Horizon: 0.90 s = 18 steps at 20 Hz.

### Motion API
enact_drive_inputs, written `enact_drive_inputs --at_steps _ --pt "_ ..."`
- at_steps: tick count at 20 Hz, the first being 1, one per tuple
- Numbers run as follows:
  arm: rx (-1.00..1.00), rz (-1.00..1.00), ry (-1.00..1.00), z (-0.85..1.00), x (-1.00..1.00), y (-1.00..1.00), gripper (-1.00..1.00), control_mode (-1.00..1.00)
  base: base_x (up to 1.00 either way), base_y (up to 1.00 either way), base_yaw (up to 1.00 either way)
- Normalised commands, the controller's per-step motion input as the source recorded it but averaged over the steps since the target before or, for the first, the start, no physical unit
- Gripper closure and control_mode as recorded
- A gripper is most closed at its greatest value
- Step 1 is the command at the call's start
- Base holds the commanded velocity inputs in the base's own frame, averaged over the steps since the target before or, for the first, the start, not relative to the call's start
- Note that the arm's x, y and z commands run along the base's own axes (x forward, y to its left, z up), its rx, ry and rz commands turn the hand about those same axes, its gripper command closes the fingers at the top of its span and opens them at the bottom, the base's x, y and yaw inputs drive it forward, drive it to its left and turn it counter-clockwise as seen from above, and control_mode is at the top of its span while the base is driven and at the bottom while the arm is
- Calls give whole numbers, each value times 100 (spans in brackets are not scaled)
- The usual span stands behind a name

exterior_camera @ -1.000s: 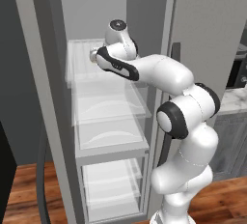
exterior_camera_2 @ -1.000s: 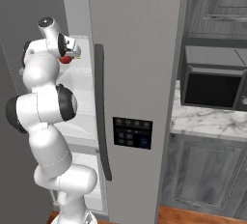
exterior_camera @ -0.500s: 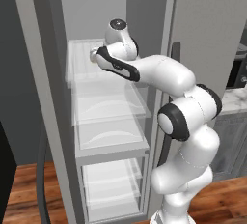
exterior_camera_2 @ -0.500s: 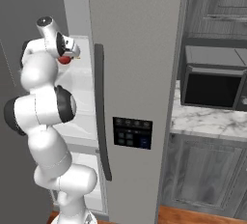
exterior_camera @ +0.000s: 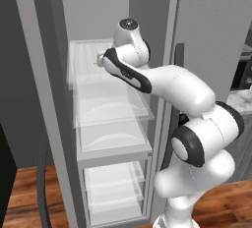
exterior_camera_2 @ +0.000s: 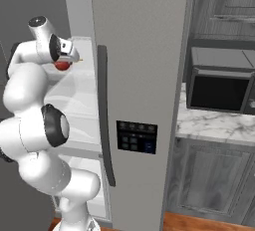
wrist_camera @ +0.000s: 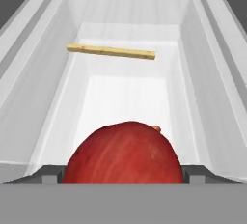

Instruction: Pick onion from the fridge and place it on the plate on the counter.

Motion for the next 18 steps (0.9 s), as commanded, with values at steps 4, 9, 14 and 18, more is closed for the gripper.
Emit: enact_drive_inputs --at_steps 4,9,14,18 --pt "0 0 5 44 -84 -31 100 -100 0 0 0" --pt "0 0 13 49 -74 -14 100 -100 0 0 0" --pt "0 0 15 26 -87 -10 100 -100 0 0 0" --pt "2 0 16 10 -98 -14 100 -100 0 0 0"
